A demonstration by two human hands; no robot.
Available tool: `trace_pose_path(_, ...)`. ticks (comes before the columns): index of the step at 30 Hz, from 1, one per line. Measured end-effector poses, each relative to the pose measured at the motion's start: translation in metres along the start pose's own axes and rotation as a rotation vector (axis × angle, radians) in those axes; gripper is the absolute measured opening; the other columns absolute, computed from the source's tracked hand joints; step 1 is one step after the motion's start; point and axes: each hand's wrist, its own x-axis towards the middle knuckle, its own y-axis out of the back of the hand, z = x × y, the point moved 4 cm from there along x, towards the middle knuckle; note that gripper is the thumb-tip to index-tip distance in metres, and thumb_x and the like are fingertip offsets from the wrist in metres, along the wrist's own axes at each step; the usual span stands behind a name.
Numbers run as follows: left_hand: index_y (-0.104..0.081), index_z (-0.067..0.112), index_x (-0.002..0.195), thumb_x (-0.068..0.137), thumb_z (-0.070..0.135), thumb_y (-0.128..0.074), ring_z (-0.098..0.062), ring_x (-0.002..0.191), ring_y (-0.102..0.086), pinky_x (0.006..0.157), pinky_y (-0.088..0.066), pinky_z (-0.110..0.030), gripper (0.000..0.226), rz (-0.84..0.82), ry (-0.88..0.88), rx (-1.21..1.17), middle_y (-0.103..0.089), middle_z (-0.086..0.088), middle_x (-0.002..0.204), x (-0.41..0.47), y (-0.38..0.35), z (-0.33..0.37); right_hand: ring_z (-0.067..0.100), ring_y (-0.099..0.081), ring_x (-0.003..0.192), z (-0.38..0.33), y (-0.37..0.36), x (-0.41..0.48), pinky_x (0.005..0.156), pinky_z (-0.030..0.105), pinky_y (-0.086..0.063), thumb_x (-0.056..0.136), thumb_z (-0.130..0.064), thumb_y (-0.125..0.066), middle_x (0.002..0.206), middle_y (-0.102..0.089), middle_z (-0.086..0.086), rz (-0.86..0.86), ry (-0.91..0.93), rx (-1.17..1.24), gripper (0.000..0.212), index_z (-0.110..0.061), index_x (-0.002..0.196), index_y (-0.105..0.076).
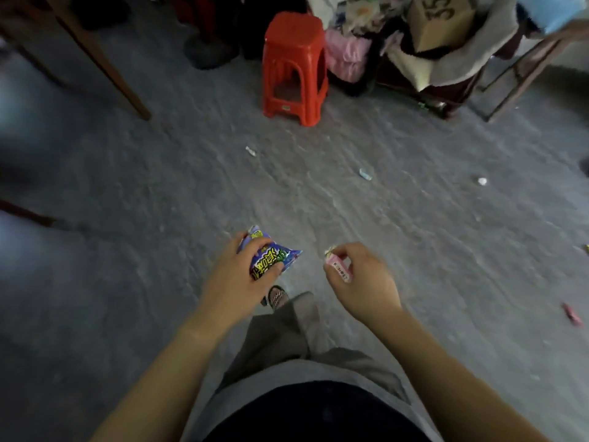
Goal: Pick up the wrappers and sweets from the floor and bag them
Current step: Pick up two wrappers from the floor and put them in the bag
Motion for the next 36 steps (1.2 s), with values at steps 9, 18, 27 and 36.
trace_pose_path(9,-0.054,0.033,0.117,0.074,0.052,-0.058,-0.016,0.107,-0.052,0.089,-0.046,-0.033,0.047,0.197,0.193,-0.040,-0.040,0.002,0.132,0.150,0.109,-0.082,0.009,-0.052,0.075,-0.115,-0.048,0.208,0.064,0.027,-0.041,0.086,-0.034,-0.055,0.102,-0.058,-0.010,-0.183,0.210,-0.088,0.010,-0.028,0.093,-0.056)
trace_pose_path(18,-0.054,0.036,0.115,0.068,0.065,-0.045,-0.021,0.112,-0.052,0.091,-0.047,-0.039,0.056,0.296,0.182,0.036,-0.043,0.000,0.132,0.322,0.222,-0.122,0.013,-0.056,0.080,-0.213,-0.065,0.391,0.069,0.031,-0.046,0.084,-0.034,-0.057,0.096,-0.057,-0.010,-0.134,0.232,-0.089,0.010,-0.028,0.092,-0.058)
trace_pose_path(27,-0.050,0.037,0.120,0.080,0.049,-0.061,-0.021,0.112,-0.052,0.092,-0.047,-0.036,0.043,0.296,0.292,0.009,-0.035,0.001,0.140,0.507,0.298,-0.166,0.016,-0.060,0.088,-0.309,-0.098,0.617,0.073,0.031,-0.046,0.086,-0.035,-0.056,0.101,-0.063,-0.006,-0.206,0.398,-0.191,0.015,-0.026,0.097,-0.062)
trace_pose_path(36,-0.054,0.035,0.116,0.066,0.068,-0.043,-0.020,0.105,-0.056,0.087,-0.051,-0.039,0.061,0.555,0.514,-0.125,-0.041,0.003,0.133,0.584,0.406,-0.253,0.016,-0.060,0.086,-0.483,-0.181,0.765,0.069,0.026,-0.039,0.086,-0.032,-0.056,0.096,-0.063,-0.005,-0.403,0.701,-0.228,0.012,-0.027,0.096,-0.060)
